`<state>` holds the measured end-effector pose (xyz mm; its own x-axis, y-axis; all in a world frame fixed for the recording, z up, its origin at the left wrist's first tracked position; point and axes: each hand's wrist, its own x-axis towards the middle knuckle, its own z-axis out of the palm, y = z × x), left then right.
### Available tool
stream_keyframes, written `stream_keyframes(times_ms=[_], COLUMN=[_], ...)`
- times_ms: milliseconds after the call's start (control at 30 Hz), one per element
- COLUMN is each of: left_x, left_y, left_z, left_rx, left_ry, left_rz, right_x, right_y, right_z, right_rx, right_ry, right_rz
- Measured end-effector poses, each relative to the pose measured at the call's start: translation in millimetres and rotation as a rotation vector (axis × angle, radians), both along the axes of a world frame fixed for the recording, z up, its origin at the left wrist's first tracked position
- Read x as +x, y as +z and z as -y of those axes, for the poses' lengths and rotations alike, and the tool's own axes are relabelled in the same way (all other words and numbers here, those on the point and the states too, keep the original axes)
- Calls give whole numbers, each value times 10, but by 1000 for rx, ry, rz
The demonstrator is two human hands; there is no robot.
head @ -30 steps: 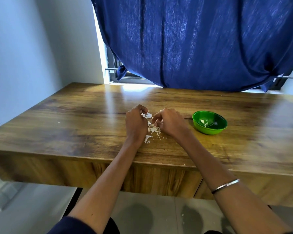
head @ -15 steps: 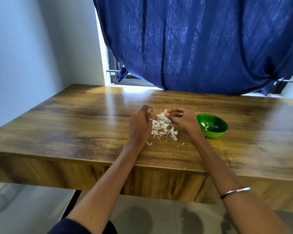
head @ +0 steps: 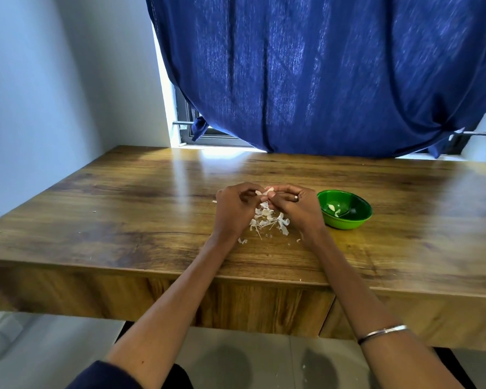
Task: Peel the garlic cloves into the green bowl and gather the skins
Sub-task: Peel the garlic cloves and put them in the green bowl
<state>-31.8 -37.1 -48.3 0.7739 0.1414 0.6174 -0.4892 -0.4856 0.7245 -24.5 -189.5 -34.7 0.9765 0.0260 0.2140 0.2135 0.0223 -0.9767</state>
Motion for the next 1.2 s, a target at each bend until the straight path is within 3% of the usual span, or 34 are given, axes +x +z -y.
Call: stream_keyframes(times_ms=[233,433,500,667,967,1100,1200], left_x=[12,19,5,-9,-22,-33,-18], left_y=[-33,-35,-9,16,60,55,11], left_z=[-5,27,27,34,42,54,4], left_rx=[-27,137,103,-33,-356,-296,-92], left_ry=[34,33,37,-28,-79,19,88], left_rz=[13,102,143,19,-124,-68,66], right_x=[-45,-84,-81,-111,-99,-105,-99], right_y=[36,56,47,26,29,60,71], right_z=[51,35,32,7,20,25,30], right_rx=[234,134,84,-61,-8,154,243], right_ry=[-43,-45,-52,-41,-51,-55,-25], right_rz=[-57,-22,8,129,51,9,3])
